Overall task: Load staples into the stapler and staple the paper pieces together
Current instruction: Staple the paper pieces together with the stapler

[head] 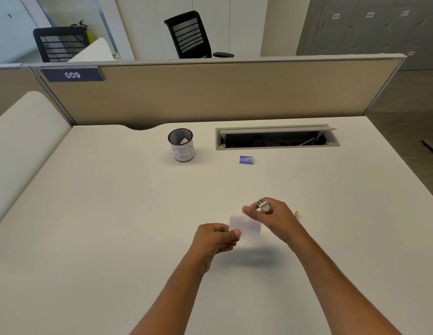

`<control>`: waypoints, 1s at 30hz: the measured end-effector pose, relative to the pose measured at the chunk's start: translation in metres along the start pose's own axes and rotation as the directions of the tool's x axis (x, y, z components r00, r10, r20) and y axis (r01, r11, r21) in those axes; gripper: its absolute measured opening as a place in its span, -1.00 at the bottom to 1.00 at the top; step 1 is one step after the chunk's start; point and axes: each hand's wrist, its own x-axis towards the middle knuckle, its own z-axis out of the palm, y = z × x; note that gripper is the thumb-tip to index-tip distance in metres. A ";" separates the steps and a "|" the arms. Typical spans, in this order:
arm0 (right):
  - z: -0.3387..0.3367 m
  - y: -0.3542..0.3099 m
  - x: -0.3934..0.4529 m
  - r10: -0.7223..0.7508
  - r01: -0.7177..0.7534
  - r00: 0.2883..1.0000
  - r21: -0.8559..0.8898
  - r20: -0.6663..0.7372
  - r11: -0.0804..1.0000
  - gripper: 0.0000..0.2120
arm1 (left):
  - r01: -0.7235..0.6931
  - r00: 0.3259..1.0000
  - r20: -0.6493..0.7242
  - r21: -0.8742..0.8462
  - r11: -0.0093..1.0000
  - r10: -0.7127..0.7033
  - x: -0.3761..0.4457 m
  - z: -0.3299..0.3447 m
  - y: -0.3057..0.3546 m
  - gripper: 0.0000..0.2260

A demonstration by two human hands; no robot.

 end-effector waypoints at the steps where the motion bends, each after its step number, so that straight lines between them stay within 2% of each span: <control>1: -0.001 -0.002 -0.001 0.082 -0.080 0.996 0.079 -0.023 0.994 -0.33 | 0.010 1.000 -0.026 -0.056 0.998 -0.012 0.000 0.000 0.000 -0.82; 2: -0.002 -0.003 -0.001 0.172 -0.168 0.985 0.164 -0.010 0.972 -0.25 | 0.017 0.998 -0.056 -0.110 0.994 -0.023 0.001 -0.001 -0.001 -0.84; 4: -0.004 0.002 -0.002 0.300 -0.307 0.951 0.297 0.070 0.904 -0.26 | 0.016 0.992 -0.117 -0.204 0.979 -0.040 0.002 -0.003 -0.002 -0.88; 7: -0.001 0.010 -0.007 0.315 -0.358 0.934 0.437 0.169 0.825 -0.37 | 0.007 0.982 -0.174 -0.331 0.944 -0.068 0.005 -0.004 0.000 -0.90; 10: 0.007 0.013 -0.015 0.275 -0.350 0.936 0.491 0.220 0.798 -0.41 | -0.016 0.976 -0.202 -0.417 0.909 -0.076 0.006 -0.004 0.004 -0.85; 16: 0.019 0.018 -0.023 0.183 -0.277 0.952 0.432 0.246 0.858 -0.58 | -0.051 0.978 -0.202 -0.455 0.889 -0.047 0.006 -0.003 0.009 -0.81; 23: 0.023 0.029 -0.023 0.033 -0.188 0.959 0.541 0.283 0.820 -0.49 | -0.057 0.981 -0.191 -0.448 0.892 -0.033 0.002 -0.002 0.008 -0.82; 26: 0.028 0.030 -0.022 0.011 -0.171 0.964 0.591 0.264 0.788 -0.44 | -0.056 0.984 -0.177 -0.449 0.892 -0.027 0.000 0.001 0.007 -0.84; 30: 0.034 0.031 -0.025 -0.040 -0.073 0.976 0.493 0.214 0.867 -0.46 | -0.066 0.979 -0.201 -0.425 0.903 -0.023 -0.002 0.007 0.007 -0.92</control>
